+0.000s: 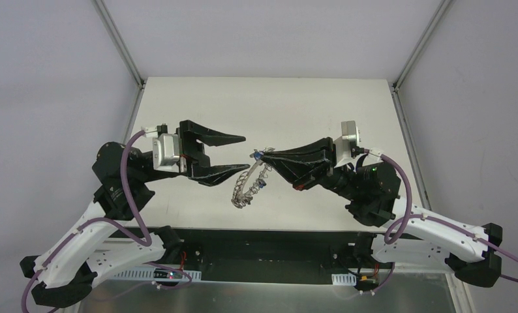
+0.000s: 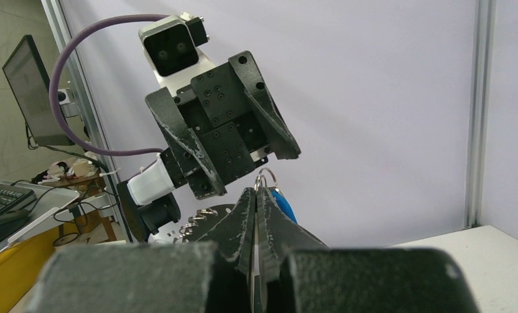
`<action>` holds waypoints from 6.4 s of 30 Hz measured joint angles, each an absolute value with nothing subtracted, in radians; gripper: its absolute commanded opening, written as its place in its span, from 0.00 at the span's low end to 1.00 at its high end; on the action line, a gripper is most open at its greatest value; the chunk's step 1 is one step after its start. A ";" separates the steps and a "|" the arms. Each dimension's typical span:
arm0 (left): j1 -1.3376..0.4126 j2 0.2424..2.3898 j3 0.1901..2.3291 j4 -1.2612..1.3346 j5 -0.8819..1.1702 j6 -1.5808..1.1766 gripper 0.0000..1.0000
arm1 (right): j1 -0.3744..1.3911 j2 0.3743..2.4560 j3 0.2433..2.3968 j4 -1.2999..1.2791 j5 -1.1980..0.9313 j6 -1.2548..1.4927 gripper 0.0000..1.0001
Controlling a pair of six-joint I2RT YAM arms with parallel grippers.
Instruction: Put the keys on the keyring
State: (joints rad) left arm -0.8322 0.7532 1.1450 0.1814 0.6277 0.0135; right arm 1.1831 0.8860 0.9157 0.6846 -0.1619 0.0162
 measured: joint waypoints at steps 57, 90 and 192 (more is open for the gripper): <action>-0.832 0.744 1.084 0.222 0.695 -0.015 0.02 | 1.203 0.894 0.928 0.722 -0.172 0.035 0.00; -0.832 0.830 1.157 0.227 0.751 -0.068 0.40 | 1.207 0.894 0.967 0.682 -0.218 0.034 0.00; -0.832 0.962 1.303 -0.519 0.874 -0.140 0.00 | 1.117 1.156 1.505 -0.640 -0.474 -0.255 0.30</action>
